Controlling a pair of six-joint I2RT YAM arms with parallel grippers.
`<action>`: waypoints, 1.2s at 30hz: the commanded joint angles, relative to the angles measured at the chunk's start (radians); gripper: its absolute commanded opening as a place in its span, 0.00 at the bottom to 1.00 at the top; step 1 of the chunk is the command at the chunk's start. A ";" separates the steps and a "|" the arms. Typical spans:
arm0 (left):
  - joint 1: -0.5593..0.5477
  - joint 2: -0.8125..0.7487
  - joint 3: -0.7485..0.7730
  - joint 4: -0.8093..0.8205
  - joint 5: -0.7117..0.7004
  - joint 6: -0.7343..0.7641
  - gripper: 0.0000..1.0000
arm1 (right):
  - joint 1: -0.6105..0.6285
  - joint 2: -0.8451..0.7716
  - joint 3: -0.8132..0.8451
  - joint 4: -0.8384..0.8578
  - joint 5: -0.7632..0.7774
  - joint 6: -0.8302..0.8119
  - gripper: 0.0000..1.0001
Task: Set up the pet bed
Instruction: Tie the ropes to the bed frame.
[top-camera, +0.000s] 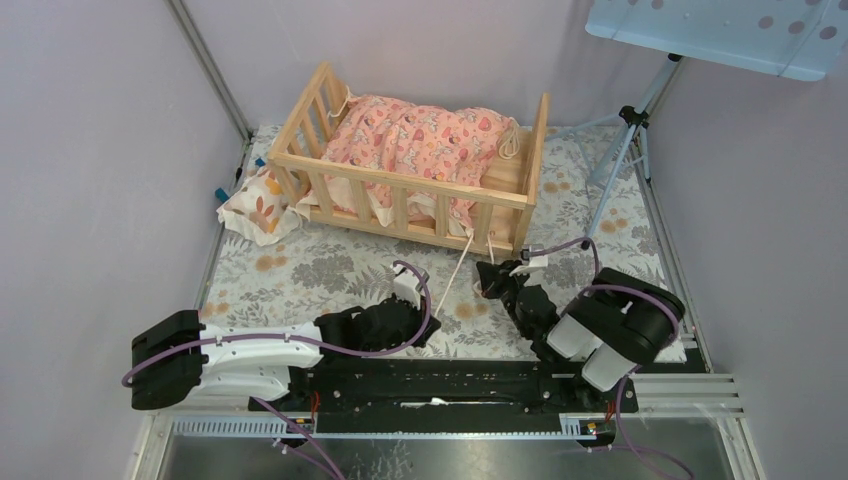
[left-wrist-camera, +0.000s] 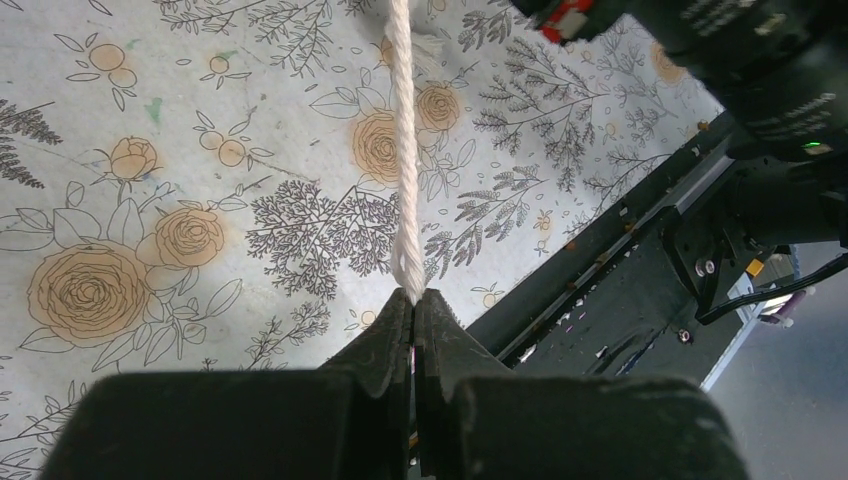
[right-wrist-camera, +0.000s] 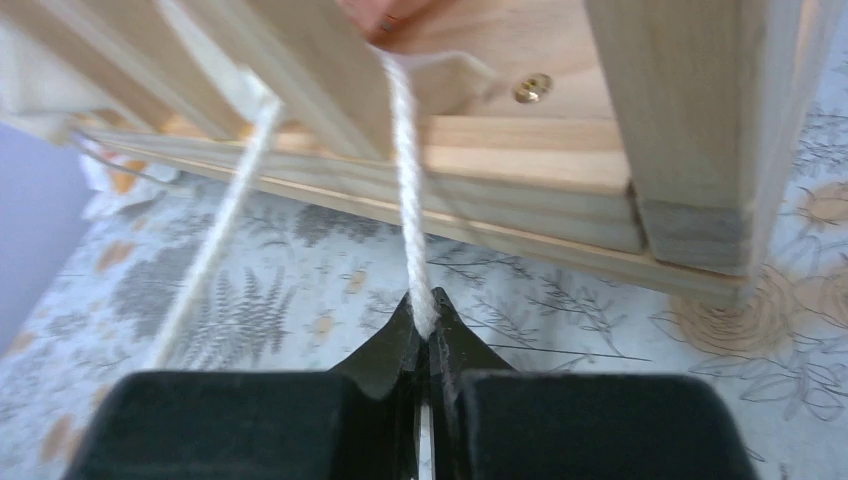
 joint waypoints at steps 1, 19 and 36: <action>0.004 -0.010 0.019 0.030 -0.039 -0.018 0.00 | 0.003 -0.155 -0.019 -0.089 -0.119 0.065 0.00; 0.008 0.022 0.109 -0.076 -0.139 -0.093 0.00 | 0.006 -0.336 0.110 -0.594 -0.321 0.484 0.06; 0.010 0.074 0.122 -0.051 -0.129 -0.133 0.00 | 0.008 -0.633 0.124 -1.185 0.037 0.318 0.49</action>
